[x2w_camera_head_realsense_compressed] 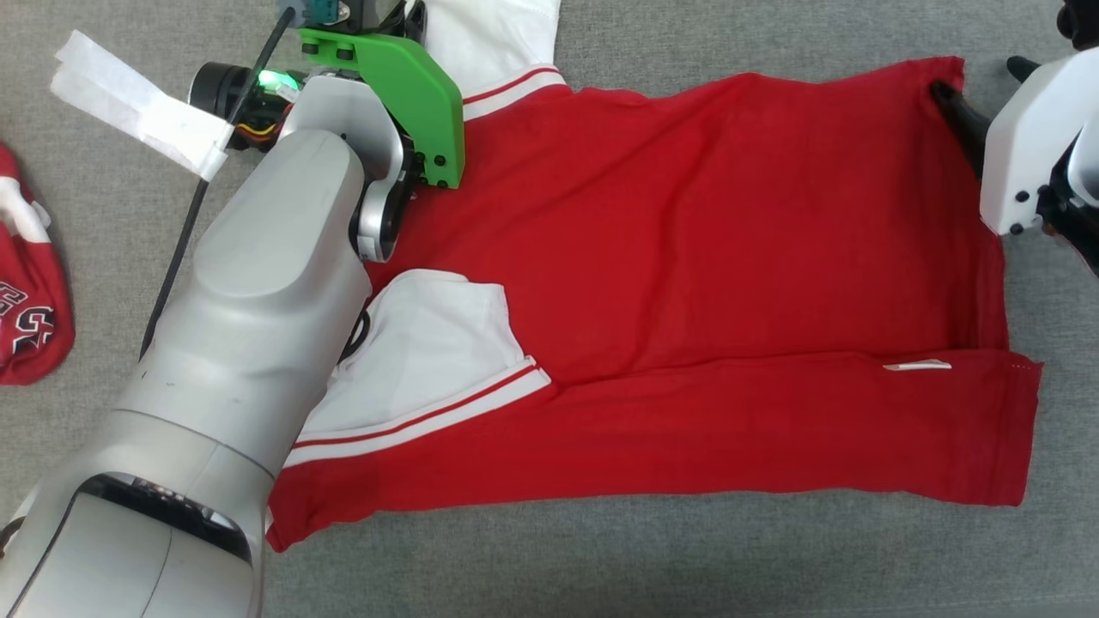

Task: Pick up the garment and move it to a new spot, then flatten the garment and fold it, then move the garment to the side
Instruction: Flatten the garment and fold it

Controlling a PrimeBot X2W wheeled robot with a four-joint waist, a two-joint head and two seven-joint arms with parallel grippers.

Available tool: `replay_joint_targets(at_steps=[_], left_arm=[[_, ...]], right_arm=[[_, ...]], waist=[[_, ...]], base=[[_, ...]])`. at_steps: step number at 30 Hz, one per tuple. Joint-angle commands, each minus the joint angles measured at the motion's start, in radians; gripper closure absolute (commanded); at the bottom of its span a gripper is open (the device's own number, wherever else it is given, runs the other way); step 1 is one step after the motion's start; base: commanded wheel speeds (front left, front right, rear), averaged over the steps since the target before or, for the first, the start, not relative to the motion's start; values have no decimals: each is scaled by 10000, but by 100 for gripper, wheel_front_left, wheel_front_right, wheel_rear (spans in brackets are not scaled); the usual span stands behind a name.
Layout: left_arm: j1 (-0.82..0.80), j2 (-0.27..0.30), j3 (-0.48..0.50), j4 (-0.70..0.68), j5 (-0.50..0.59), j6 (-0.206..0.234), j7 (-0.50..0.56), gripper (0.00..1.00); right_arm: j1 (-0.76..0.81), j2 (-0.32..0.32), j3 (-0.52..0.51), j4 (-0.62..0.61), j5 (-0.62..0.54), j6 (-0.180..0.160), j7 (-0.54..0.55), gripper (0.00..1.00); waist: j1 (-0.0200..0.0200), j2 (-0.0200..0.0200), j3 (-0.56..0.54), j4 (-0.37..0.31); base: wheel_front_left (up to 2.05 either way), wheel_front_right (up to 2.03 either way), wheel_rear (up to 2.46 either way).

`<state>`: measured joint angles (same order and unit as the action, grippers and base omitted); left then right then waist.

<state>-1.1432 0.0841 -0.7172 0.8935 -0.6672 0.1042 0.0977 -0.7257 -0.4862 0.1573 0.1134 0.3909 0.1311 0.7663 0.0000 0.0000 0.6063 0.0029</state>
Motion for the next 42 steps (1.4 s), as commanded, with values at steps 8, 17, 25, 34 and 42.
replay_joint_targets(at_steps=[8,17,25,34,42], left_arm=[[217,-216,-266,469,-180,-250,-135,100],[133,-264,-321,715,-325,-387,-362,100],[-135,-139,-131,647,-152,-241,-1779,100],[-6,103,58,416,123,-51,-3390,100],[802,520,857,-1318,641,350,-3622,100]], right_arm=[[-191,19,844,723,431,0,-56,0],[289,-546,1823,732,816,13,260,100],[-175,-310,1334,840,41,-16,-1553,100],[-34,139,649,1409,-359,-15,-3050,100],[341,196,532,1825,-404,-15,-3475,100]], waist=[[0,0,191,251],[0,0,104,198],[0,0,-166,109],[0,0,-751,208],[0,0,-1223,410]], base=[[0,0,0],[0,0,0],[0,0,0],[0,0,0],[0,0,0]])
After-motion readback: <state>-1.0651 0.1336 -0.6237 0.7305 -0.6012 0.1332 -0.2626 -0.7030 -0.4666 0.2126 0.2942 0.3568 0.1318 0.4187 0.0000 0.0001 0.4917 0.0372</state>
